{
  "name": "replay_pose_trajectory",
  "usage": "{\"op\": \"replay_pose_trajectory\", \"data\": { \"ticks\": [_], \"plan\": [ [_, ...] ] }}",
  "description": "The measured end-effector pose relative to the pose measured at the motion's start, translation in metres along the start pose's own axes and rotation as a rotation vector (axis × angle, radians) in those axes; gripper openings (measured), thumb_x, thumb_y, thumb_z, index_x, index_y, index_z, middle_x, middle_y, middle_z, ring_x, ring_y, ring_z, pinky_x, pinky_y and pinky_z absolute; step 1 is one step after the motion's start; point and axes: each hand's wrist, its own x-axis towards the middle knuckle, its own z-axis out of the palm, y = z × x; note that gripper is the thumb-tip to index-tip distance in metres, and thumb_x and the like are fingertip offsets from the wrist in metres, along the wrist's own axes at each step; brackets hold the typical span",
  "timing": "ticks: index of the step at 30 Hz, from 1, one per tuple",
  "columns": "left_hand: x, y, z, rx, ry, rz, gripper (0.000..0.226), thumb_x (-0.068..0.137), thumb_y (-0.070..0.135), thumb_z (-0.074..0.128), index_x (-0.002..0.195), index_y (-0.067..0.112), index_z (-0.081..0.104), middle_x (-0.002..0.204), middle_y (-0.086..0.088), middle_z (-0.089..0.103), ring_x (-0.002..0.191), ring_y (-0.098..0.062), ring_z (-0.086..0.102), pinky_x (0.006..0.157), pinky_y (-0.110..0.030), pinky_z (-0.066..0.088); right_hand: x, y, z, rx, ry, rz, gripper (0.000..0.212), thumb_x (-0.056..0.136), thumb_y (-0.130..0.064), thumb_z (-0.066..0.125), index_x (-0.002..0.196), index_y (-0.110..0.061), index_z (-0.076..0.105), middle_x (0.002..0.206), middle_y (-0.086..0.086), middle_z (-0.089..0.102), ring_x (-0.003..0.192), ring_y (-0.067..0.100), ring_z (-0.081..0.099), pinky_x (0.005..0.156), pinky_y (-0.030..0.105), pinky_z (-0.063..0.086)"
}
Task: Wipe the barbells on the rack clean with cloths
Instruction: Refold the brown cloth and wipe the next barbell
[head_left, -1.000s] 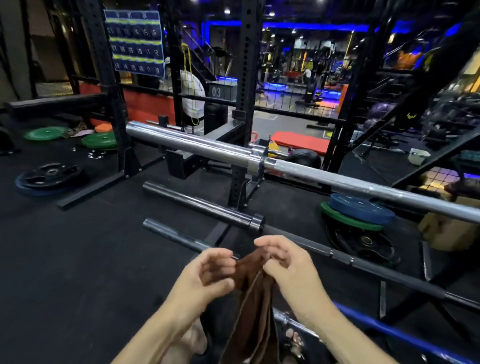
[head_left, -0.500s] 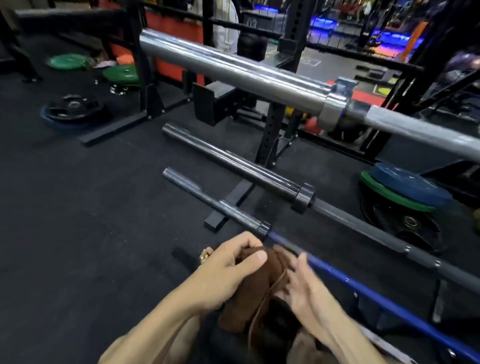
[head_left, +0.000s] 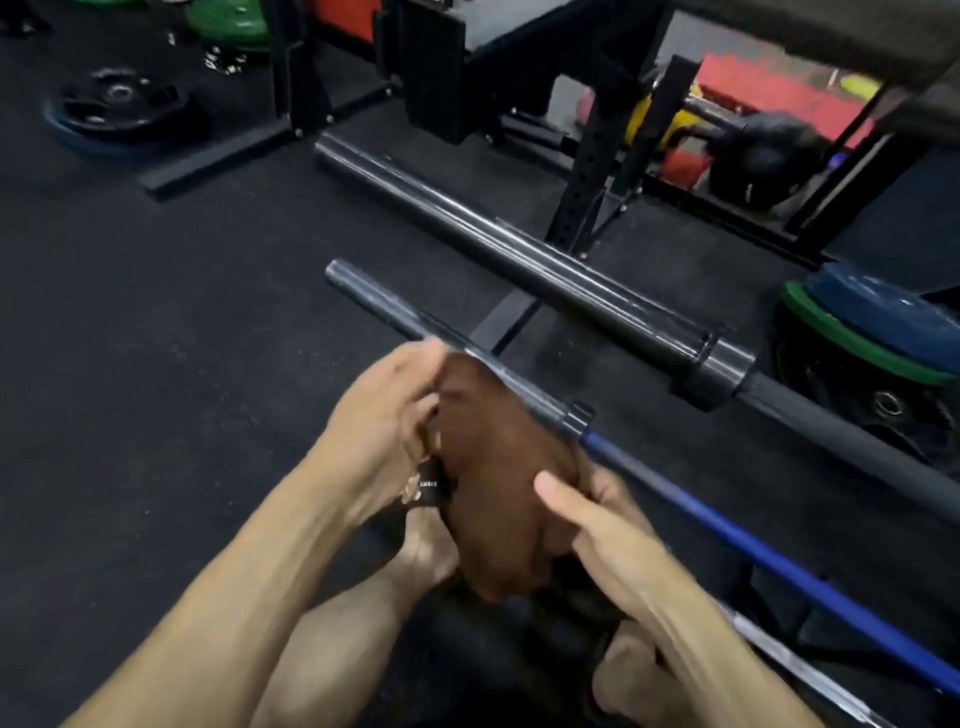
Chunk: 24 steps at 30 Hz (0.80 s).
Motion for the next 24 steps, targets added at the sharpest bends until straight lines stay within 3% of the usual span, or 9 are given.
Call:
{"op": "replay_pose_trajectory", "data": {
  "ticks": [2,4,6,8,12,16,19,21,24],
  "plan": [
    [0.003,-0.014,-0.016,-0.072,-0.043,-0.138,0.046,0.098,0.053,0.053,0.116,0.014,0.069,0.112,-0.013,0.068,0.098,-0.028,0.066,0.085,-0.043,0.055,0.006,-0.016,0.006,0.080,-0.016,-0.090,0.030,0.076,-0.018,0.077,0.106,-0.013,0.078,0.110,0.016,0.076,0.093,0.023,0.075,0.074,0.030,0.060],
    [-0.004,-0.043,-0.029,0.050,-0.122,-0.305,0.051,0.095,0.048,0.060,0.128,0.008,0.063,0.124,-0.017,0.069,0.111,-0.032,0.068,0.097,-0.049,0.055,0.011,-0.025,0.009,0.102,-0.010,-0.102,0.032,0.084,-0.009,0.066,0.116,-0.012,0.073,0.116,0.015,0.074,0.103,0.023,0.073,0.084,0.032,0.060],
    [-0.007,-0.064,-0.038,0.137,-0.122,-0.355,0.047,0.086,0.026,0.073,0.126,0.005,0.060,0.117,-0.017,0.070,0.104,-0.028,0.068,0.092,-0.039,0.056,0.019,-0.022,0.004,0.049,-0.001,-0.065,0.043,0.086,-0.006,0.066,0.129,-0.011,0.065,0.125,0.014,0.071,0.117,0.026,0.067,0.099,0.038,0.055],
    [-0.003,-0.074,-0.048,0.146,-0.024,-0.313,0.038,0.083,0.012,0.081,0.116,0.006,0.061,0.102,-0.015,0.068,0.096,-0.023,0.065,0.089,-0.033,0.052,0.025,-0.018,-0.003,-0.034,0.024,0.001,0.044,0.088,-0.003,0.067,0.131,-0.012,0.062,0.125,0.015,0.071,0.118,0.029,0.067,0.101,0.043,0.052],
    [0.006,-0.067,-0.056,0.211,0.087,-0.204,0.024,0.095,0.005,0.066,0.115,0.010,0.055,0.092,-0.007,0.062,0.078,-0.010,0.061,0.065,-0.020,0.050,0.034,-0.007,-0.012,-0.243,0.155,0.163,0.033,0.092,-0.004,0.069,0.121,-0.014,0.060,0.101,0.009,0.078,0.092,0.023,0.076,0.073,0.033,0.059],
    [0.014,-0.062,-0.054,0.460,-0.031,-0.164,0.018,0.102,0.011,0.059,0.107,0.028,0.060,0.090,-0.002,0.059,0.078,-0.012,0.056,0.061,-0.025,0.046,0.042,0.005,-0.011,-0.409,0.292,0.191,0.063,0.083,-0.025,0.083,0.134,-0.016,0.048,0.097,0.005,0.079,0.094,0.022,0.076,0.083,0.038,0.061],
    [0.027,-0.056,-0.051,0.720,-0.020,0.011,0.014,0.101,0.012,0.061,0.102,0.026,0.063,0.094,-0.007,0.060,0.082,-0.018,0.058,0.076,-0.028,0.045,0.042,-0.004,-0.006,-0.701,0.144,0.152,0.109,0.053,-0.062,0.093,0.146,-0.037,0.042,0.114,-0.006,0.075,0.105,0.009,0.071,0.099,0.035,0.054],
    [0.038,-0.048,-0.041,0.741,0.028,0.150,0.015,0.096,0.007,0.066,0.102,0.020,0.064,0.099,-0.011,0.061,0.091,-0.019,0.062,0.084,-0.024,0.046,0.045,-0.009,-0.004,-1.018,0.058,0.107,0.085,0.049,-0.066,0.089,0.125,-0.036,0.064,0.105,-0.013,0.074,0.094,0.000,0.069,0.090,0.030,0.056],
    [0.072,-0.036,-0.018,0.669,0.089,0.302,0.008,0.093,-0.001,0.068,0.095,0.006,0.063,0.091,-0.014,0.062,0.082,-0.012,0.059,0.077,-0.021,0.046,0.063,-0.034,-0.004,-1.160,0.064,0.022,0.033,0.077,-0.054,0.080,0.093,-0.027,0.072,0.081,-0.009,0.074,0.073,0.005,0.069,0.072,0.033,0.057]
  ]
}}
